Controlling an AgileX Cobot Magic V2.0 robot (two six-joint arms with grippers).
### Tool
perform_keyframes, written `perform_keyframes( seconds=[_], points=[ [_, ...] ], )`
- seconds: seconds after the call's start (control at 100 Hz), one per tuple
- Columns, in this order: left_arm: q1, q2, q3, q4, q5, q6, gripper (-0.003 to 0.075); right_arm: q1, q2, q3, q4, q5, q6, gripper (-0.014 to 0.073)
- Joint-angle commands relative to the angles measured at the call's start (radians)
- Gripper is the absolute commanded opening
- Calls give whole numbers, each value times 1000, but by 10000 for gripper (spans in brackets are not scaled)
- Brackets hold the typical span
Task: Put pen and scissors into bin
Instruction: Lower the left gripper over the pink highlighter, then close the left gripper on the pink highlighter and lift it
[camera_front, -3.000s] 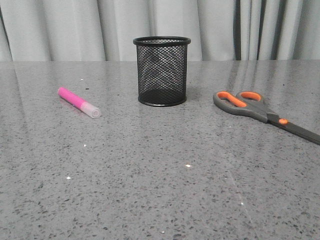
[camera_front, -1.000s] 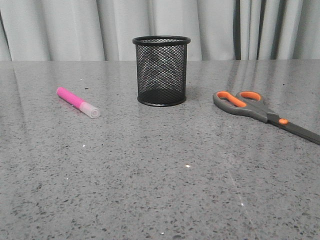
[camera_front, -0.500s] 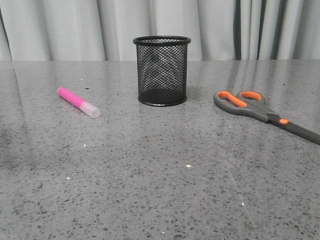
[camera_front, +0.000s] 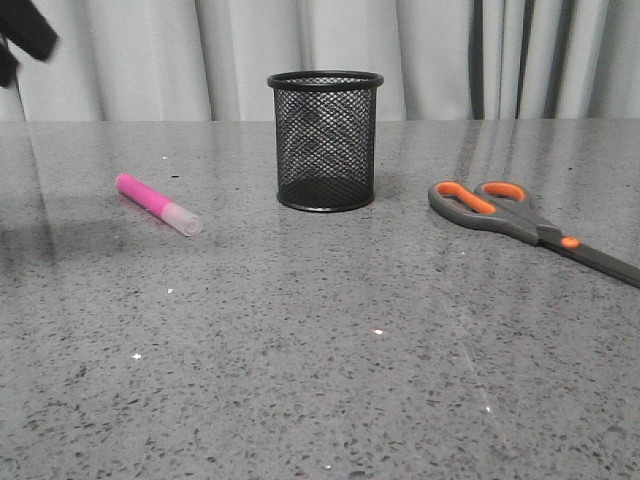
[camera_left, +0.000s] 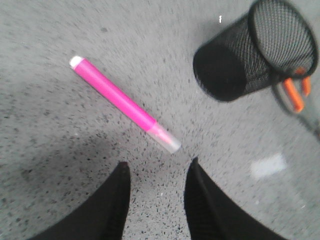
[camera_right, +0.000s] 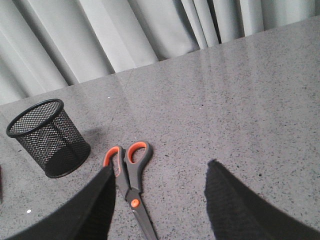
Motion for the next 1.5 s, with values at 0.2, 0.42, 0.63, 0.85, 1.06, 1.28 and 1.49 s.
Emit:
perform_keyframes(
  seconds=[0.2, 0.42, 0.63, 0.85, 1.06, 1.28, 1.49],
  points=[
    [-121, 183, -194, 98, -23, -270, 406, -1, 36, -41, -12, -119, -15, 362],
    [-111, 290, -257, 124, -2, -441, 419, -1, 36, -41, -10, -103, -15, 362],
    [-111, 363, -271, 247, 25, -627, 419, -1, 36, -41, -6, -81, -15, 362],
    [-111, 404, -271, 222, -52, -639, 419, -1, 36, -41, -6, -77, -15, 362],
    [-111, 406, -271, 237, -85, -656, 386, -1, 36, -41, -6, -58, -15, 362],
    [-111, 439, -271, 285, -4, -656, 206, -1, 36, -41, -6, -58, -15, 362],
    [-117, 465, -271, 292, 17, -647, 206, -1, 36, -41, -6, -43, -15, 360]
  ],
)
